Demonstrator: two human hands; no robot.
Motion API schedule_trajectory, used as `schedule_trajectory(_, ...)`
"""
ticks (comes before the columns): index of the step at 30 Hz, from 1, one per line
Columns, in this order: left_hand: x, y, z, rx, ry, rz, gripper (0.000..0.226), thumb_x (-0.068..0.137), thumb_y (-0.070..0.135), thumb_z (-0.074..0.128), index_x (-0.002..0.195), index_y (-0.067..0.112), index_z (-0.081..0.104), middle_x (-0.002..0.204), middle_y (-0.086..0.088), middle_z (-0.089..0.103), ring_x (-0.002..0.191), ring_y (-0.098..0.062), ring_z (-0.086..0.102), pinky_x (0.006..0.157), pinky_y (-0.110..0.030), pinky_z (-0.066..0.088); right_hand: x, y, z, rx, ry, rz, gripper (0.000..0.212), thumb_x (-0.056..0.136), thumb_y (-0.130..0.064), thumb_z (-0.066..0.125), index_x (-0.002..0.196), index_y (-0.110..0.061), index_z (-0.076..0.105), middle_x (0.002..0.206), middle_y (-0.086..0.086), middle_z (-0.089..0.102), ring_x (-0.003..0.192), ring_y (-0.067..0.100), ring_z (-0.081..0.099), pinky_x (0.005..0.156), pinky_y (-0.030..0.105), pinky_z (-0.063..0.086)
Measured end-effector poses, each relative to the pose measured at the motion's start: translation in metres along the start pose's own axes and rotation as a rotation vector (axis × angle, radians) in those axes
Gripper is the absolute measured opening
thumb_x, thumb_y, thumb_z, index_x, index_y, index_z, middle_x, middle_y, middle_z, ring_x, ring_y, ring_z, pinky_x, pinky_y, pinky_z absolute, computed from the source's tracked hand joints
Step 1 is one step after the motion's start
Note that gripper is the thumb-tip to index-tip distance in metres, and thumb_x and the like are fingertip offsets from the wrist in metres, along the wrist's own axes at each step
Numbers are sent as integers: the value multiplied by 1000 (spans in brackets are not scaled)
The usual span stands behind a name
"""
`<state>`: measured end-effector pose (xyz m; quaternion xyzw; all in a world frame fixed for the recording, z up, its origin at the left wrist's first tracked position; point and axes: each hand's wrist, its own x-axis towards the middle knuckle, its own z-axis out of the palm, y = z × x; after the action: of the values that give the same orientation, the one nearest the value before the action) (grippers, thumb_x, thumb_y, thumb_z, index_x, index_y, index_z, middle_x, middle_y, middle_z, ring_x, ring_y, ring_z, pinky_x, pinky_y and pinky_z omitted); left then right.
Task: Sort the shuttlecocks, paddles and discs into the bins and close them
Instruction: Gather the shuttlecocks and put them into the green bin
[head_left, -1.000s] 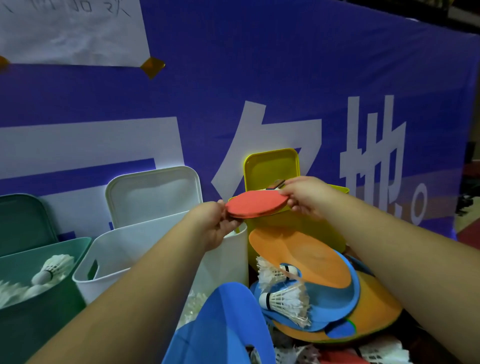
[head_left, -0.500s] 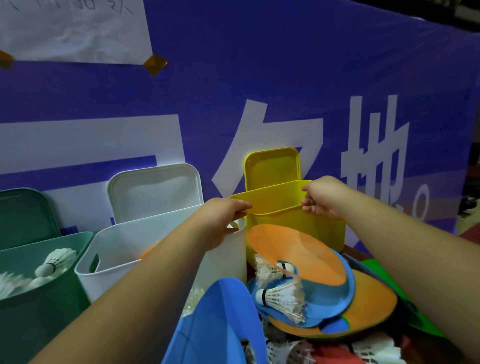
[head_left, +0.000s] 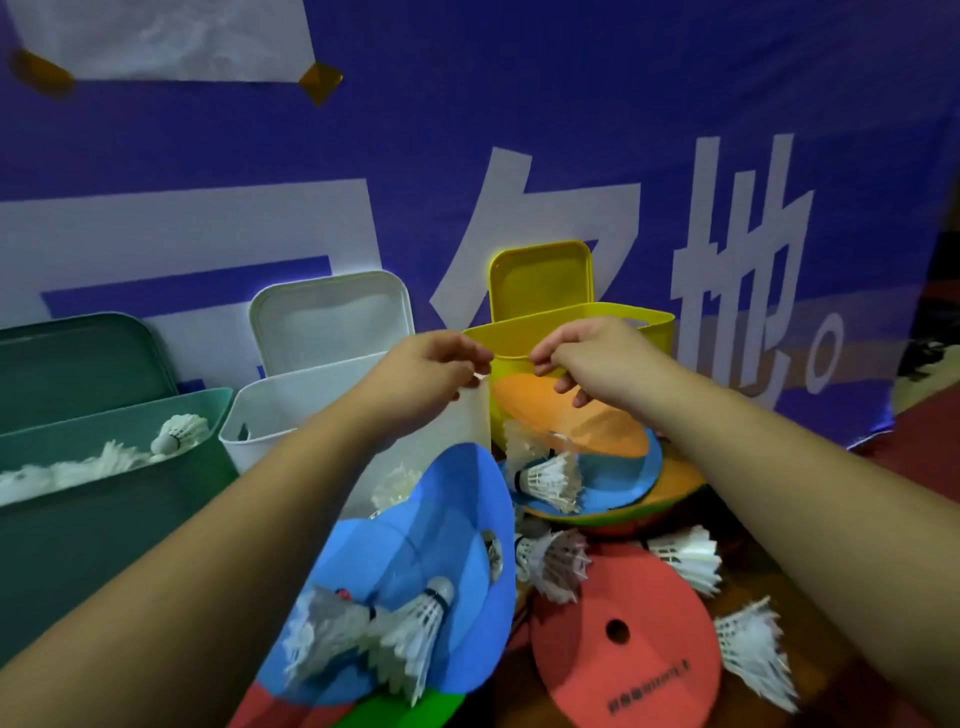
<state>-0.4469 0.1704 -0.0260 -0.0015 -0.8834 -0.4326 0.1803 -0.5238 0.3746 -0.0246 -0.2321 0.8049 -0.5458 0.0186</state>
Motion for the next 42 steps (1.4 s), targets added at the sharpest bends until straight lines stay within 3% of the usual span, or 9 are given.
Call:
schedule_trajectory(4,-54,-19,-17,139,-26,-50,25,101,15,62,123,25,69,111,9,76,105,-14,70,88,-32,56,-52,-10,15,-8,-54,-74,31,100,-7,49,103,-15,78,96,5,76,70,19,56,58,35,45)
schedule_trajectory(9,-122,-40,-37,241,9,-127,23,100,22,66,122,26,69,112,11,74,103,-10,70,95,-42,59,-105,-18,34,-181,-108,-236,17,99,-43,65,112,-36,74,82,-6,67,63,5,54,58,19,44)
schedule_trajectory(15,-184,-60,-43,345,13,-79,16,98,26,68,112,33,70,105,18,74,97,3,67,91,-26,54,-149,-24,61,-314,1,-489,13,95,-32,68,105,-34,76,75,-10,65,71,1,56,60,16,37)
schedule_trajectory(20,-209,-82,-46,486,130,-166,65,85,54,78,134,20,53,128,6,53,115,-14,57,98,-32,48,-173,-26,97,-379,-108,-450,12,91,-38,64,94,-35,75,78,-14,70,70,4,64,66,27,54)
schedule_trajectory(25,-226,-92,-45,521,94,-139,66,79,71,73,121,22,61,109,11,62,99,-8,61,84,-29,51,-194,-24,131,-984,-198,-632,30,98,-43,54,120,-27,67,112,-4,61,110,21,54,82,38,47)
schedule_trajectory(30,-235,-89,-54,498,99,-104,57,79,68,76,116,26,67,101,14,68,96,-4,65,86,-31,56,-192,-23,158,-1348,-221,-613,12,97,-24,57,107,-23,63,97,2,50,106,28,53,75,39,30)
schedule_trajectory(37,-238,-78,-95,395,204,-48,47,76,58,85,109,31,66,94,16,66,87,6,61,68,-12,43,-172,-47,171,-1063,-82,-467,20,100,-23,53,113,-28,67,104,0,57,96,30,62,68,39,49)
schedule_trajectory(40,-237,-76,-125,426,240,-19,49,76,56,87,112,29,67,99,13,66,91,0,62,74,-20,48,-162,-59,184,-777,-33,-459,22,99,-24,53,109,-28,72,104,1,64,96,27,65,80,45,57)
schedule_trajectory(42,-235,-79,-147,415,289,-23,51,74,56,88,111,29,68,100,12,68,92,-5,65,80,-28,53,-159,-68,197,-569,-30,-430,21,99,-21,55,104,-28,74,99,-2,66,80,20,73,69,43,61)
